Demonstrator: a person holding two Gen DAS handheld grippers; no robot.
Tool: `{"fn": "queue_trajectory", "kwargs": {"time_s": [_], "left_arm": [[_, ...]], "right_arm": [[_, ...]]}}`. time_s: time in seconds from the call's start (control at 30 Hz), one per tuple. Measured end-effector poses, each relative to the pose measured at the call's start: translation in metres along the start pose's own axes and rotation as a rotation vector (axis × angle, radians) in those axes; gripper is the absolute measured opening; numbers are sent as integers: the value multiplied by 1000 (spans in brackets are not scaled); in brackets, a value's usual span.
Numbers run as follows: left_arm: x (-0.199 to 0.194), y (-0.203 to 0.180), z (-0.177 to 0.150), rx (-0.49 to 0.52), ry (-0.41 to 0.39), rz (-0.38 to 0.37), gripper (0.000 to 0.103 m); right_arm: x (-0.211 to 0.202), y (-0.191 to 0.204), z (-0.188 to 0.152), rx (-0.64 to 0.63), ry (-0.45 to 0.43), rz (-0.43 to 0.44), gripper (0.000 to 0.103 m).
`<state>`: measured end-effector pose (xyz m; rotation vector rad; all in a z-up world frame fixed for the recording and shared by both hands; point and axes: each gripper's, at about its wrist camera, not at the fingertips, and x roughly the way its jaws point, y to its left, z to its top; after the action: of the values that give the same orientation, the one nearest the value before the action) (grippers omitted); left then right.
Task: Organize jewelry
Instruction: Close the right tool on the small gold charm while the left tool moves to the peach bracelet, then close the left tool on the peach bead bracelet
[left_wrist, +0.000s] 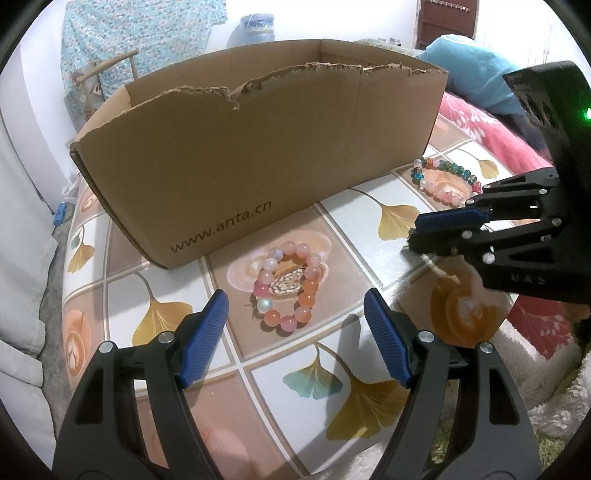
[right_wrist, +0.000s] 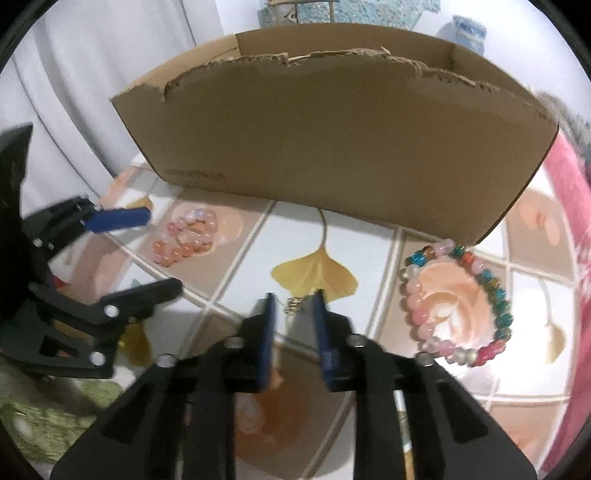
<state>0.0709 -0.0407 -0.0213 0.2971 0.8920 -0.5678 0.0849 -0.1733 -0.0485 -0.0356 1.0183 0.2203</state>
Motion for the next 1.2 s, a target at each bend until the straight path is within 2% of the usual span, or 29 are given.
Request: {"fn": "queue_trajectory", "kwargs": {"time_s": [0.33,0.67,0.83,1.03,1.1,1.2], "left_arm": [[-2,1,1,-2,-10,10,72],[5,6,6,-8,3,43,71],[12,5,7,5,23,63,56],[12,7,9,-12,21,33,36],[12,5,9,-7,18,29,24],[13,1,9,10,14,33,18]], "right_arm": [[-9,-22,-1,95,-21,73,4],[-24,-25,-1,109,-51,108,4],[-28,-27,0,112,-55,109,4],[-32,-32,-1,120,-59,107,4],[-33,-33,-1,123,-61,108,4],[-34,-34,-2,124,-63,109,4]]}}
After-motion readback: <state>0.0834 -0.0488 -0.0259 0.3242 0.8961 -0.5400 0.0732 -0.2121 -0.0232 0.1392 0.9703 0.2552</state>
